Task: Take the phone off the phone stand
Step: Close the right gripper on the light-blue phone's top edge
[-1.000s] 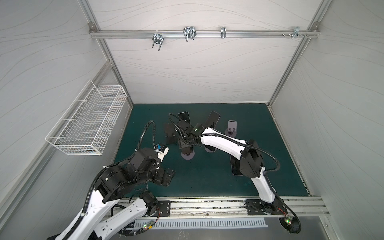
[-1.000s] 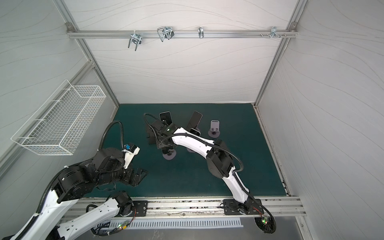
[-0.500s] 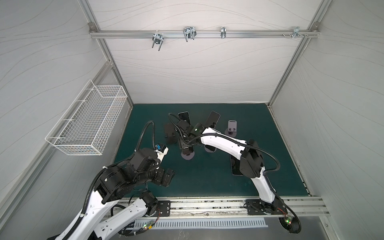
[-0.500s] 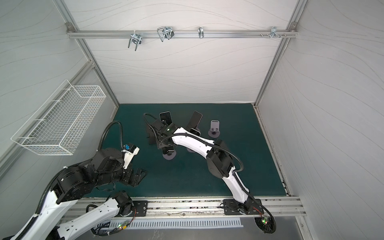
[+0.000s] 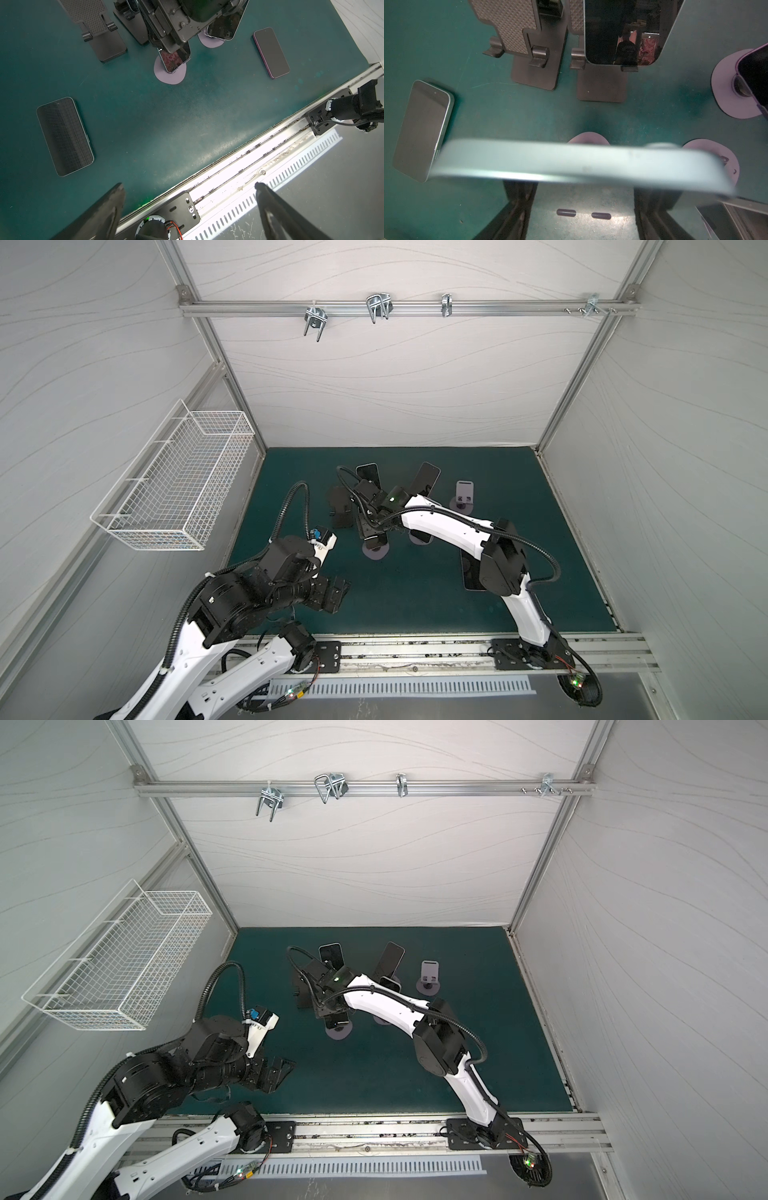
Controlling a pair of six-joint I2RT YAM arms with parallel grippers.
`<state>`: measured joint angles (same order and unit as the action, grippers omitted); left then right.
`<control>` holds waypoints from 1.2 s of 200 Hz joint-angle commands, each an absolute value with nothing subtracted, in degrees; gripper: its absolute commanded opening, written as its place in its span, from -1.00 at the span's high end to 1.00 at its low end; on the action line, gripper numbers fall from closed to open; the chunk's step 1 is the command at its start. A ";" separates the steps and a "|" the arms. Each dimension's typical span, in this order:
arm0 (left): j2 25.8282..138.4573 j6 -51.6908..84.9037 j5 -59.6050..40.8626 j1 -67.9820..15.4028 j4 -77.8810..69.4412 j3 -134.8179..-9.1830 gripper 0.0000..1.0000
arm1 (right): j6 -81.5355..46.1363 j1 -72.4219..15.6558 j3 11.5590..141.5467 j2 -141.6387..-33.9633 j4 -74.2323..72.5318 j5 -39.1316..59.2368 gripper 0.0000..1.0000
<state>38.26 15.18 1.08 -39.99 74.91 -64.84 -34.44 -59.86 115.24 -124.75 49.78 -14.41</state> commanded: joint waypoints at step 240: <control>38.28 23.12 2.83 -39.58 68.24 -67.41 -0.98 | -35.07 -59.68 114.09 -115.81 53.26 -9.43 -0.31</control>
<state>38.39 21.74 1.69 -39.79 71.09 -65.93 -34.52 -59.86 114.30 -120.18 51.79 -9.87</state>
